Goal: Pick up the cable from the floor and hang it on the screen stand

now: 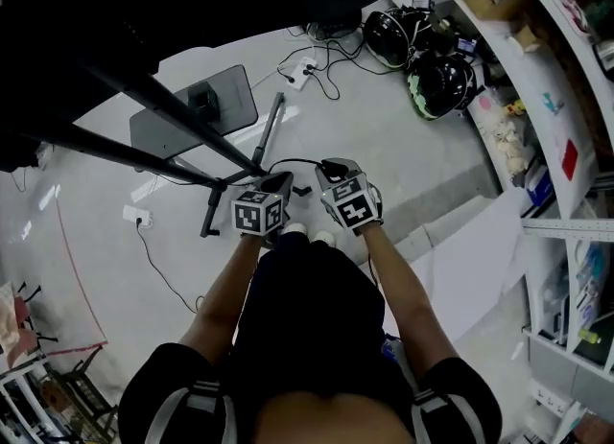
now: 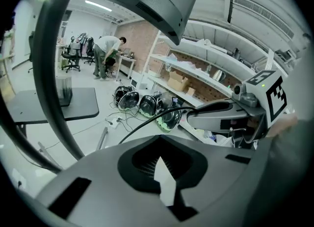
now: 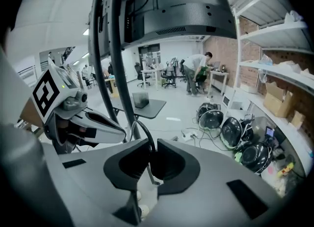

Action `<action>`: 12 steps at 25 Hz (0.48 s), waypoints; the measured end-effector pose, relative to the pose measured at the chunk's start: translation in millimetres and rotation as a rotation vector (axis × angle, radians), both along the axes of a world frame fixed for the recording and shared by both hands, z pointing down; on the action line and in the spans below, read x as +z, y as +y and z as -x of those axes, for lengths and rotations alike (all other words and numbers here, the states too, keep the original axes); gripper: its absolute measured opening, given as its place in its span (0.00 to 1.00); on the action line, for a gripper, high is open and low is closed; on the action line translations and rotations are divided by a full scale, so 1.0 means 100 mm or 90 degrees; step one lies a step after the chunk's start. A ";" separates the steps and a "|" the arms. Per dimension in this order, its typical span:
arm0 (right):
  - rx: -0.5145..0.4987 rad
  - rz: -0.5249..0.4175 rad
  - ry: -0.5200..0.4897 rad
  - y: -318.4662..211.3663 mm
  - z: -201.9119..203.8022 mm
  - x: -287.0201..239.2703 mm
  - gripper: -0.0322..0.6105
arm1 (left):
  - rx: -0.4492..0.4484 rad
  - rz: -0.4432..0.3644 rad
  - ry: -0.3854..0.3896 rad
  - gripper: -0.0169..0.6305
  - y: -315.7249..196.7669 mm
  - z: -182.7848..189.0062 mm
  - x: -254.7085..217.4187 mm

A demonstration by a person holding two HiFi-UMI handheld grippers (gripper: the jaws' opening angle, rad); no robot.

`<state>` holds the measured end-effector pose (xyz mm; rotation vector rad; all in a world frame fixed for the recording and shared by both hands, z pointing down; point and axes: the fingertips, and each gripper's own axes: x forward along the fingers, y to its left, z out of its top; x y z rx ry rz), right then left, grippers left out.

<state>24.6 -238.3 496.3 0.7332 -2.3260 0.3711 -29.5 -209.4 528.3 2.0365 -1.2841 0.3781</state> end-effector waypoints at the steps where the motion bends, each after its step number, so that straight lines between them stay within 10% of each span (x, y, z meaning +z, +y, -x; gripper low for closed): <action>1: -0.011 -0.005 -0.002 0.02 0.02 -0.08 0.14 | -0.010 -0.006 0.003 0.03 0.03 0.02 -0.07; 12: -0.128 -0.083 -0.034 0.14 0.41 -0.87 0.14 | -0.031 -0.063 0.018 0.03 0.19 0.14 -0.74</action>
